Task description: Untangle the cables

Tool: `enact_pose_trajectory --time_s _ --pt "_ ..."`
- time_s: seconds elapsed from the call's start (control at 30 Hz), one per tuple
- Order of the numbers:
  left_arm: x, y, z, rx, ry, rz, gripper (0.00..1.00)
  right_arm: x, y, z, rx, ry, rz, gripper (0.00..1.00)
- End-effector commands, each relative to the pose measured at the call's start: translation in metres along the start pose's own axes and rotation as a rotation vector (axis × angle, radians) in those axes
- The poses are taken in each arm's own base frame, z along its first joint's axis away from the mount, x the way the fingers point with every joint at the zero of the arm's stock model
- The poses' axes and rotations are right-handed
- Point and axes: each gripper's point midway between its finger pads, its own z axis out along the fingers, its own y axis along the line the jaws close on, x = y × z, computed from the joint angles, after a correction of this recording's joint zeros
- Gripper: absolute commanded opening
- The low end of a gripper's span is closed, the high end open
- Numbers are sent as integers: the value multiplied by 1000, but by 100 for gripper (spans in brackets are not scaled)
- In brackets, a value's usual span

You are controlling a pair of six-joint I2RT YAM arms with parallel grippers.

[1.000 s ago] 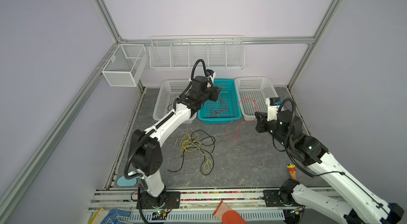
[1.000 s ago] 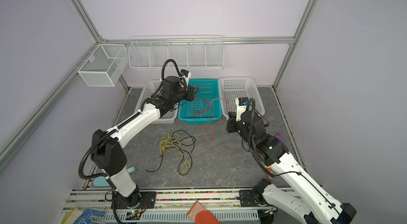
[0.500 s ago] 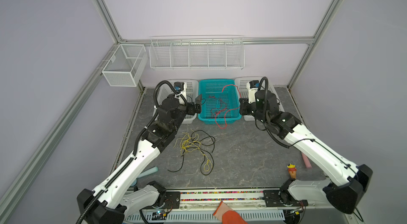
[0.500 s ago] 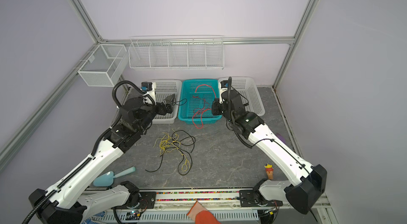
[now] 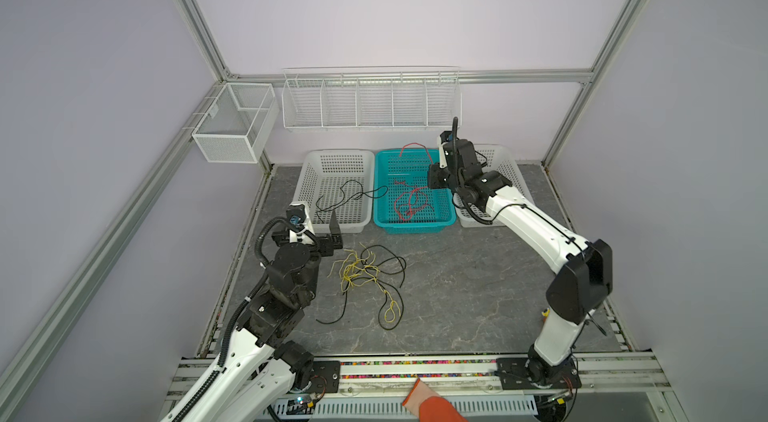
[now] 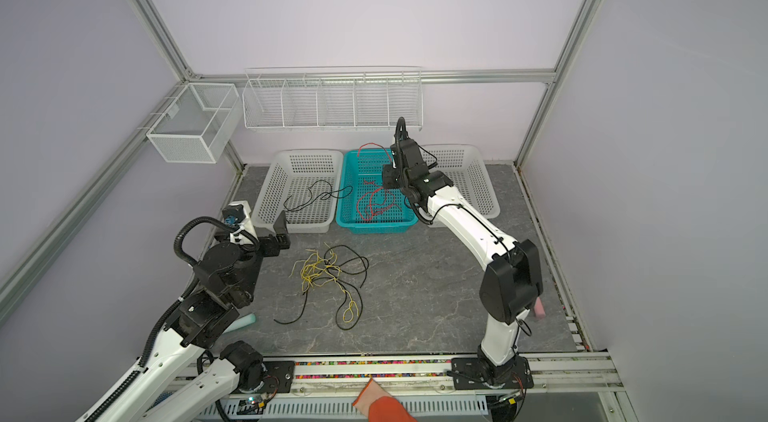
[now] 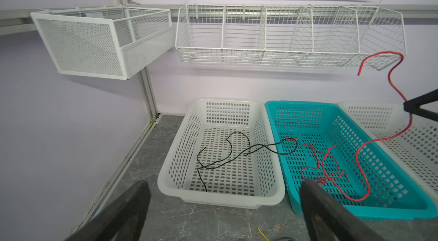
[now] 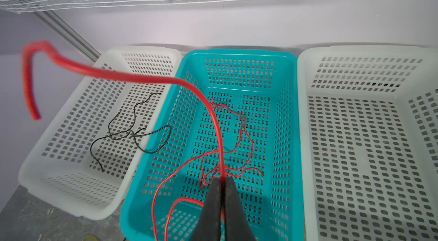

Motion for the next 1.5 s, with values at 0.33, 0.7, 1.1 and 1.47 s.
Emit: enact_pose_trajectory --time_s 0.33,0.7,1.1,1.47 --pt "-1 12 -2 -60 -39 -19 99 42 -25 73 57 233 43 17" --pt "2 7 0 -38 -24 -23 99 50 27 61 -214 292 122 40" --pt "3 8 0 -45 -31 -20 99 60 90 89 -515 315 315 48" --pt "3 8 -1 -44 -34 -19 99 85 94 133 -456 388 360 40"
